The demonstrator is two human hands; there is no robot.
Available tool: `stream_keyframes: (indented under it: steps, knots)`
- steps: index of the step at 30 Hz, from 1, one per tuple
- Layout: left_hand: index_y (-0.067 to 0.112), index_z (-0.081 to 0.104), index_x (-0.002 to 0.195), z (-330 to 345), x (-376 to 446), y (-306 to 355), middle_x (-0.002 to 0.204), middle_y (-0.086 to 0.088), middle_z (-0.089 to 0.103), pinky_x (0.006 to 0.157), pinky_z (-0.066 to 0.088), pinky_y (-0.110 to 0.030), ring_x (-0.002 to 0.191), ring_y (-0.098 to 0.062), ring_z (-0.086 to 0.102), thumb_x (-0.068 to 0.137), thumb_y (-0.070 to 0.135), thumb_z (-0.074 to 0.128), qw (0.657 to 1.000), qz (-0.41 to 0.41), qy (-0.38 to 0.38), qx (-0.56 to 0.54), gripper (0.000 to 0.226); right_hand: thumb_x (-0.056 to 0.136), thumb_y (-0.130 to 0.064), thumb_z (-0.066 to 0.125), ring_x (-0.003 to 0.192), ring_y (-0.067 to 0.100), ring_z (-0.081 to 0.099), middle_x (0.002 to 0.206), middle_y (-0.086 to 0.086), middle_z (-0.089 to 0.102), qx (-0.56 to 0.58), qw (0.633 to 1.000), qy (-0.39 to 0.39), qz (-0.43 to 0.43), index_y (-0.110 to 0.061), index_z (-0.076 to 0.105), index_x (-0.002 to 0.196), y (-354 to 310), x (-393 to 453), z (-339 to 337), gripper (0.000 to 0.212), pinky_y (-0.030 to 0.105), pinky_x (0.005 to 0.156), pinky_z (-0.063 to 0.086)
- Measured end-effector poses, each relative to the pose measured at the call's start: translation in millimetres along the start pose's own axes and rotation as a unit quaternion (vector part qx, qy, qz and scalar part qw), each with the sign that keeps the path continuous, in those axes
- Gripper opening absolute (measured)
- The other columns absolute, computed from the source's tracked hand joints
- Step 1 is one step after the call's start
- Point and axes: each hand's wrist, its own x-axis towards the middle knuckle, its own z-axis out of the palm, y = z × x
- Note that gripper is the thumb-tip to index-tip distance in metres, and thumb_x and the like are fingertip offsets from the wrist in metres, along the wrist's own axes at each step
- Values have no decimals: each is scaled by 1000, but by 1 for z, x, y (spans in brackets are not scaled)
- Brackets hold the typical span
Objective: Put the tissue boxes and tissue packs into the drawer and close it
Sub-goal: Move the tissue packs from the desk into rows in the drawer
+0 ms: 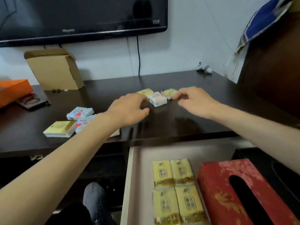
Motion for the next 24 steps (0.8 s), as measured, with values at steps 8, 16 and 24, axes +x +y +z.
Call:
stream_keyframes:
  steps: [8, 16, 24]
  knots:
    - [7, 46, 139, 31, 94, -16, 145, -14, 46, 104, 42, -46, 128, -32, 48, 88, 18, 57, 996, -39, -78, -12, 53, 96, -18, 51, 148, 29, 31, 164, 5, 35, -133, 989, -56, 28, -23, 32, 161, 30, 64, 27, 67, 50, 114, 39]
    - [8, 60, 113, 35, 90, -29, 122, -16, 54, 84, 40, -38, 113, -33, 48, 89, 33, 53, 996, -48, -66, 48, 36, 103, -45, 43, 120, 27, 54, 138, 1, 56, -208, 976, -57, 12, -22, 57, 126, 44, 61, 27, 35, 43, 88, 46]
    - [20, 56, 81, 14, 55, -14, 96, -5, 52, 56, 32, -29, 77, -18, 49, 85, 43, 64, 992, -59, -98, 51, 25, 90, -57, 68, 104, 17, 56, 113, -10, 56, -150, 987, -55, -21, -30, 55, 92, 56, 9, -4, 30, 43, 86, 50]
